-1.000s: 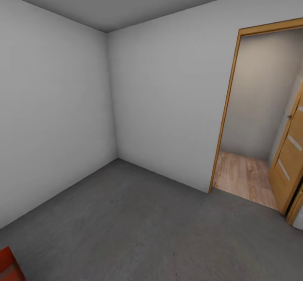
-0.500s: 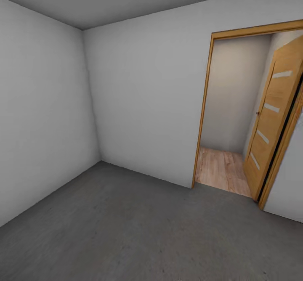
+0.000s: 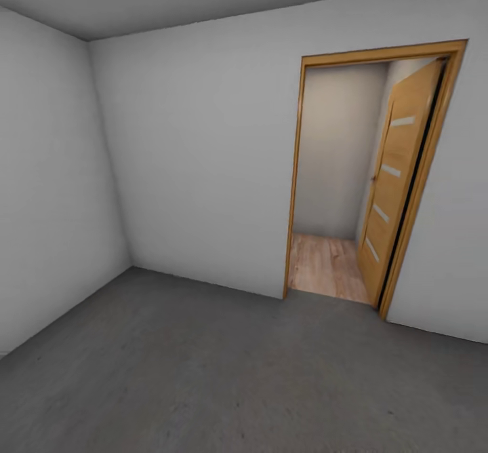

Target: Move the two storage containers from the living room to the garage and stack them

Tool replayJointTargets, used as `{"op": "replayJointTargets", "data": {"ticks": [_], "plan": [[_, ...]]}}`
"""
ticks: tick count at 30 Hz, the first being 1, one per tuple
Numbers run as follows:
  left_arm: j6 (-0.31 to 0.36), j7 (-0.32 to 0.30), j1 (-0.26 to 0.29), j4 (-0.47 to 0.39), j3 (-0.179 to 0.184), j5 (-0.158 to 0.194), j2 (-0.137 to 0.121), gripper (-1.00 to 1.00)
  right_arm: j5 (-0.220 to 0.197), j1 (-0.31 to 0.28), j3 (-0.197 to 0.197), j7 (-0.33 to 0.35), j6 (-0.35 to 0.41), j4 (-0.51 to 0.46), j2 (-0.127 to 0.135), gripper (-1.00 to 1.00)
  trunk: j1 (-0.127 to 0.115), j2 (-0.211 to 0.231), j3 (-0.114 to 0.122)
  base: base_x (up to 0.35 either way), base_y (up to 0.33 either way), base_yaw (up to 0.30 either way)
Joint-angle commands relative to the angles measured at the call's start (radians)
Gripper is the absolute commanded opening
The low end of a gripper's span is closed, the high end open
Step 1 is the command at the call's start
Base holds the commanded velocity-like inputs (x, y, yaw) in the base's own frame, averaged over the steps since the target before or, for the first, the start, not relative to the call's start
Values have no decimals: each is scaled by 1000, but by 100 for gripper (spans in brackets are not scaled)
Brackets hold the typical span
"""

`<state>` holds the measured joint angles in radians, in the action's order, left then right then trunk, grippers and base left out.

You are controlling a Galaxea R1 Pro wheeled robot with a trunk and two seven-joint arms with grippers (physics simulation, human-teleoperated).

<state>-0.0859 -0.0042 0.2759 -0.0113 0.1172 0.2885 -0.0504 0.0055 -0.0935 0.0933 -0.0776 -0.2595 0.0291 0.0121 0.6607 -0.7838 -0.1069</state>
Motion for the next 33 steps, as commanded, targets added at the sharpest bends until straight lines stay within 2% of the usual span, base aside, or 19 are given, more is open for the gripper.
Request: {"op": "replayJointTargets", "data": {"ticks": [1,18,27,33], "plan": [[-3,-1,1,1,9,9,0,100,1,-2,7,-5,-4,3,0,100,0,-1,-2,0,0,-288],[-2,-4,0,-1,3,15,7,100,1,-2,7,-5,-4,3,0,100,0,-1,-2,0,0,-287],[3,-10,-1,8,5,16,58,100,1,-2,7,-5,-4,3,-1,100,0,-1,-2,0,0,-287],[2,-6,-3,8,5,21,70,100,0,-2,6,-5,-4,3,-1,100,0,-1,-2,0,0,-287]]}}
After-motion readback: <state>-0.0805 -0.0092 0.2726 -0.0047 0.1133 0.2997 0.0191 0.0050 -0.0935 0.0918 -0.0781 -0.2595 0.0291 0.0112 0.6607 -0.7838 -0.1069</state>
